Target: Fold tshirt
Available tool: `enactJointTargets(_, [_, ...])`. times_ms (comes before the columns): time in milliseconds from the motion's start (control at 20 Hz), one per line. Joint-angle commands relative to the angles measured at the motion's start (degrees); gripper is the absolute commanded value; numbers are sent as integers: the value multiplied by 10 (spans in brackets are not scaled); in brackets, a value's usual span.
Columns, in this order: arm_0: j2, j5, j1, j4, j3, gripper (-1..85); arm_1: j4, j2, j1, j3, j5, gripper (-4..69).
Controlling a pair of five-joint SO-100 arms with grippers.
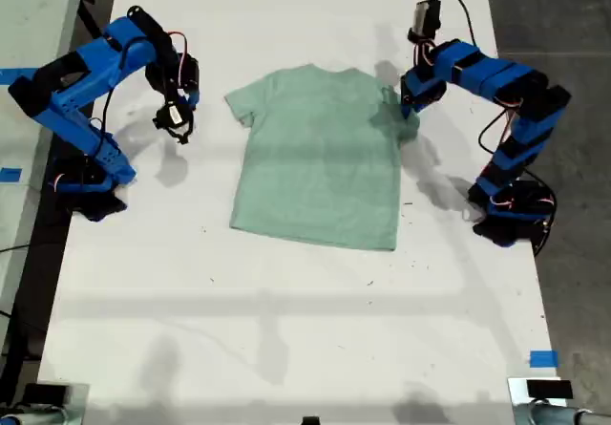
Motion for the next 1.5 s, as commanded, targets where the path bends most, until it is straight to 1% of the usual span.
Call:
enactJointTargets(0, [3, 2, 7, 6, -26, 0, 88, 66, -29, -110, 30, -19])
enactJointTargets(100, [3, 2, 9, 6, -25, 0, 138, 65, -78, -194, 69, -19])
enactJointTargets(250, [3, 2, 11, 6, -25, 0, 185, 12, -156, -341, 132, -19])
enactJointTargets(350, [3, 2, 11, 4, -23, 0, 197, -47, -207, -435, 176, -19])
enactJointTargets(500, [3, 1, 12, 0, -19, 0, 152, -124, -266, -504, 224, -19])
enactJointTargets(650, [3, -1, 16, 1, -19, 0, 76, -179, -283, -488, 250, -20])
enactJointTargets(700, [3, -2, 17, 0, -18, 0, 50, -202, -289, -488, 246, 16])
enactJointTargets(750, [3, -3, 17, 0, -18, 0, 36, -222, -295, -493, 249, 220])
enactJointTargets(800, [3, -4, 17, 0, -18, 0, 36, -239, -301, -505, 252, 326])
enactJointTargets(900, [3, -4, 18, 0, -19, 0, 47, -239, -305, -505, 255, 334])
enactJointTargets(1050, [4, -8, 21, 0, -21, 0, 111, -204, -294, -488, 275, 317])
enactJointTargets(1150, [4, -10, 22, -1, -21, 3, 140, -140, -290, -454, 268, 280])
enactJointTargets(1350, [18, -12, 23, 11, -24, 17, 239, 21, -280, -364, 260, 227])
enactJointTargets(1450, [21, -12, 23, 20, -33, 25, 246, 120, -274, -248, 281, 200])
